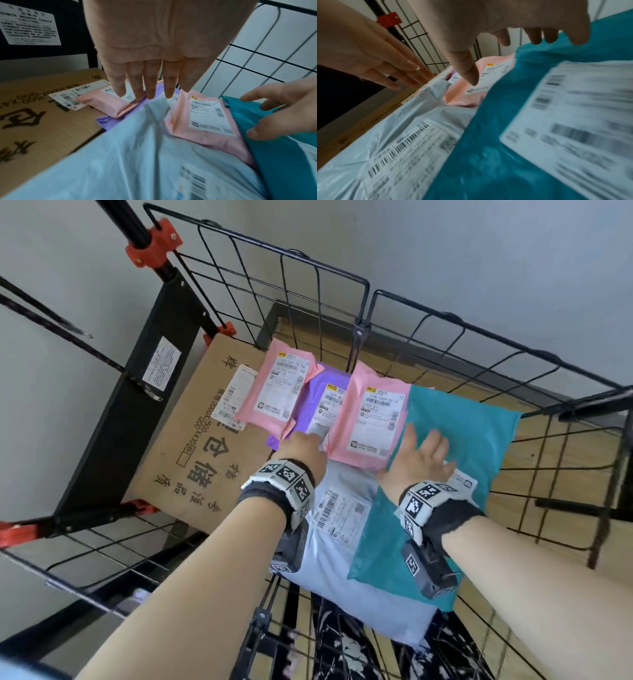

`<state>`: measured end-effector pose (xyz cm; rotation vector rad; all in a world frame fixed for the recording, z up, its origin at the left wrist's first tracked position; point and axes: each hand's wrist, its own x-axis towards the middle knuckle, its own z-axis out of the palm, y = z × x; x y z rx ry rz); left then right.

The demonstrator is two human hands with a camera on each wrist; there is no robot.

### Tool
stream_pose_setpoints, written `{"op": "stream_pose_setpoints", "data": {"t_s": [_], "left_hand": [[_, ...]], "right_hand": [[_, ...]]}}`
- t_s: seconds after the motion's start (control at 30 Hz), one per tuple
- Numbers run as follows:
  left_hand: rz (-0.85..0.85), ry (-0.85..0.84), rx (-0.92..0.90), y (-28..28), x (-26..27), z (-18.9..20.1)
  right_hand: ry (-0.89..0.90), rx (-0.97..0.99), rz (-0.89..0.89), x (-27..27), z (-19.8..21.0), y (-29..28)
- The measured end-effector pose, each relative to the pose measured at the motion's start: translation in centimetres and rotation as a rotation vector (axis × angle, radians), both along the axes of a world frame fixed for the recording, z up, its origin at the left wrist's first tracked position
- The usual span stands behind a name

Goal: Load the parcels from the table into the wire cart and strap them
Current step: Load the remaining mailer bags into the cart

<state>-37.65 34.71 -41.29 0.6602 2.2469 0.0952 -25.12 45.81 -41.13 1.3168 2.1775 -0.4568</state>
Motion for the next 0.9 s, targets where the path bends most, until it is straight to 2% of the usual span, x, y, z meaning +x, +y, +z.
{"op": "stream_pose_setpoints", "data": {"t_s": [0.13, 0.27, 0.37, 0.53, 0.63, 0.8, 0.9], "left_hand": [[-0.096, -0.072, -0.056, 0.8, 4.0, 0.7], [-0.225, -0.287, -0.100, 2.1, 7.9, 0.6], [-0.157, -0.362, -0.067, 2.6, 9.4, 0.1], [-0.054, -0.342, -0.048, 2.4, 9.4, 0.6], [0.053, -0.269, -0.023, 1.7, 7.7, 1.4], [0.250, -0.058, -0.068, -2.1, 1.7, 3.0], [0.376, 0.038, -0.137, -5.2, -2.4, 3.8]], "right_hand": [[-0.068, -0.008, -0.301, 3.3, 0.3, 0.8], [-0.010, -0.064, -0.650, 5.7, -1.0, 1.5], [0.038, -0.114, -0.733, 6.6, -1.6, 1.4], [0.085, -0.077, -0.610, 6.6, -0.1, 1.4], [0.159, -0.059, -0.550, 4.8, 1.5, 0.5], [0.361, -0.220, -0.360, -0.3, 3.7, -3.0], [0.466, -0.315, -0.218, -3.9, 3.1, -5.8]]}}
